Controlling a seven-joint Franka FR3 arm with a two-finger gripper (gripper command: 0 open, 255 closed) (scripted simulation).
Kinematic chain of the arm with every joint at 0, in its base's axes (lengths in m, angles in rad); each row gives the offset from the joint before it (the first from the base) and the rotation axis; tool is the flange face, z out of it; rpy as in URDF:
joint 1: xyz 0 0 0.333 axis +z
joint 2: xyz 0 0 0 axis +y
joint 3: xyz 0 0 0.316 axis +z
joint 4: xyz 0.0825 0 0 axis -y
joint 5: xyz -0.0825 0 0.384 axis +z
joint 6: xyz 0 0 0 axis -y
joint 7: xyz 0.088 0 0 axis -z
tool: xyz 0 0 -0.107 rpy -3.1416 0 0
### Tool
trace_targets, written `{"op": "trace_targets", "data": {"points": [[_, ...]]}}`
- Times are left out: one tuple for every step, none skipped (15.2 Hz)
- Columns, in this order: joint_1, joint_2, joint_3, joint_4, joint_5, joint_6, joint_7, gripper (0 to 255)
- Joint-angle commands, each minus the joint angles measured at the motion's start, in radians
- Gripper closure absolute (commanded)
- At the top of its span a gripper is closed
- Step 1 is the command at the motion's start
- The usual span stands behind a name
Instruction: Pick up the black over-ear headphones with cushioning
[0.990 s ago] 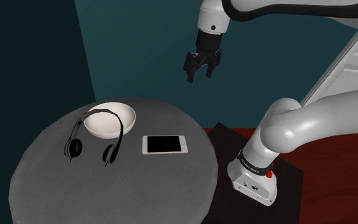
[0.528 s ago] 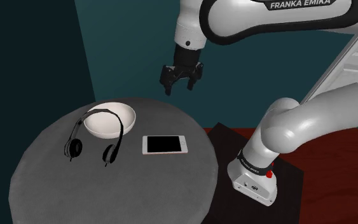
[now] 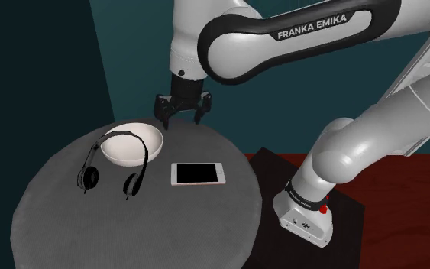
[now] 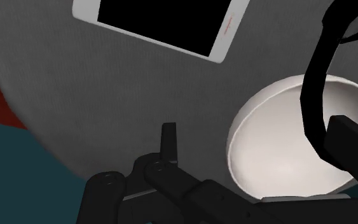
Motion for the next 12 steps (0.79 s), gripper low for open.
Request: {"op": "trace_targets", "data": {"points": [[-0.015, 0.067, 0.055, 0.033, -0.022, 0.051, 0.080, 0], [-0.026, 0.104, 0.082, 0.053, -0.042, 0.073, 0.119, 0], [-0.037, 0.143, 0.108, 0.075, -0.066, 0.094, 0.160, 0], [-0.048, 0.183, 0.134, 0.098, -0.095, 0.113, 0.204, 0], [-0.060, 0.226, 0.160, 0.123, -0.128, 0.130, 0.250, 0], [-0.070, 0.270, 0.184, 0.150, -0.167, 0.145, 0.300, 0], [-0.080, 0.316, 0.207, 0.178, -0.212, 0.158, 0.351, 0], [-0.086, 0.365, 0.227, 0.208, -0.261, 0.167, 0.406, 0], [-0.088, 0.416, 0.243, 0.240, -0.315, 0.173, 0.462, 0], [-0.083, 0.468, 0.253, 0.275, -0.371, 0.175, 0.518, 0], [-0.073, 0.521, 0.258, 0.311, -0.429, 0.174, 0.574, 0], [-0.055, 0.572, 0.255, 0.349, -0.484, 0.169, 0.626, 0]]}}
